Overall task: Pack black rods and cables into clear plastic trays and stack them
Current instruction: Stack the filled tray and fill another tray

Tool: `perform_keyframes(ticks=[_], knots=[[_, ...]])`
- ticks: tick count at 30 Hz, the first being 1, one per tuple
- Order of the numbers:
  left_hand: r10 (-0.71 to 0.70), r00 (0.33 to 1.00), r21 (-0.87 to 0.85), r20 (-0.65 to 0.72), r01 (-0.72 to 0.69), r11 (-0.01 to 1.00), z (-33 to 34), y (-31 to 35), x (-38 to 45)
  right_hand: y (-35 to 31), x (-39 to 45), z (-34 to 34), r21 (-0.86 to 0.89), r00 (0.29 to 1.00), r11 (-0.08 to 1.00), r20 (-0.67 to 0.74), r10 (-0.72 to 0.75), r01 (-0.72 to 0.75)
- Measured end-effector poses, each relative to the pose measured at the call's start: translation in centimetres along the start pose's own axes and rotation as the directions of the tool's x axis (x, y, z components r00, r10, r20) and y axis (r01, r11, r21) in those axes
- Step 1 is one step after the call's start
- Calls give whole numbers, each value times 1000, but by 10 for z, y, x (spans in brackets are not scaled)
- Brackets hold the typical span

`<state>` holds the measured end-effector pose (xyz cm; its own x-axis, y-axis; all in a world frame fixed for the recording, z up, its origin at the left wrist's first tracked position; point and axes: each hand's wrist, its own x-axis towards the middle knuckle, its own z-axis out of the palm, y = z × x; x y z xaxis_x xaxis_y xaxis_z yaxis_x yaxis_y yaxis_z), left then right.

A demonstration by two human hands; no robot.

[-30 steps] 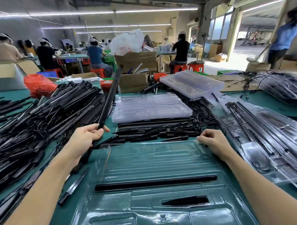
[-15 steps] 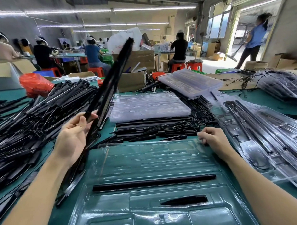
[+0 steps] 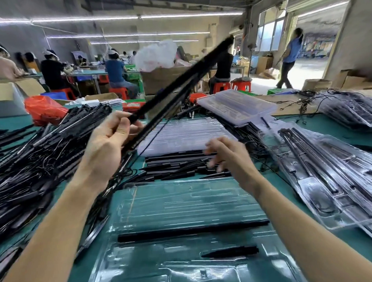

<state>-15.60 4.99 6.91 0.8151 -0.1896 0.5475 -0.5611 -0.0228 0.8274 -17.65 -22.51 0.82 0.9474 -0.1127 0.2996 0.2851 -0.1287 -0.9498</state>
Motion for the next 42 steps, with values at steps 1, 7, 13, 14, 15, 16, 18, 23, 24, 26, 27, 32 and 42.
perform_keyframes(ticks=[1, 7, 13, 14, 15, 16, 18, 23, 24, 26, 27, 32, 42], knots=[[1, 1000, 35, 28, -2, 999, 8, 0, -2, -11, 0, 14, 97, 995, 995, 104, 11, -21], [-153, 949, -74, 274, 180, 981, 26, -10, -19, -52, -1, 69, 369, 997, 927, 65, 39, -61], [-295, 919, 169, 261, 258, 951, -27, -32, -27, -63, -6, 67, 424, 997, 904, -78, -20, 51], [-313, 914, 259, 258, 246, 934, -34, -37, -30, -63, -7, 66, 438, 996, 898, -92, -7, 47], [-341, 895, 326, 288, 243, 914, -40, -42, -33, -62, -6, 65, 443, 994, 896, -107, 10, 39], [-384, 862, 364, 331, 259, 895, -44, -46, -37, -61, -6, 63, 448, 993, 893, -117, 30, 26], [-473, 780, 413, 411, 303, 859, -49, -50, -42, -60, -4, 59, 499, 990, 866, -110, 90, -23], [-468, 788, 439, 401, 283, 853, -46, -57, -42, -53, -3, 53, 606, 975, 777, -10, 223, -172], [-459, 805, 409, 376, 300, 862, -44, -57, -41, -51, -3, 51, 596, 972, 783, -14, 234, -180], [-437, 851, 215, 290, 387, 897, -39, -60, -38, -48, -4, 47, 561, 967, 804, -23, 254, -198], [-413, 882, 108, 226, 398, 911, -38, -60, -37, -47, -5, 44, 539, 966, 816, -14, 257, -209], [-331, 918, -203, 218, 375, 905, -40, -61, -36, -35, -13, 40, 469, 972, 851, 100, 214, -235], [-252, 927, 569, -277, 369, 735, -66, -59, -21, -48, -13, 31, 722, 981, 664, 130, 143, -193]])
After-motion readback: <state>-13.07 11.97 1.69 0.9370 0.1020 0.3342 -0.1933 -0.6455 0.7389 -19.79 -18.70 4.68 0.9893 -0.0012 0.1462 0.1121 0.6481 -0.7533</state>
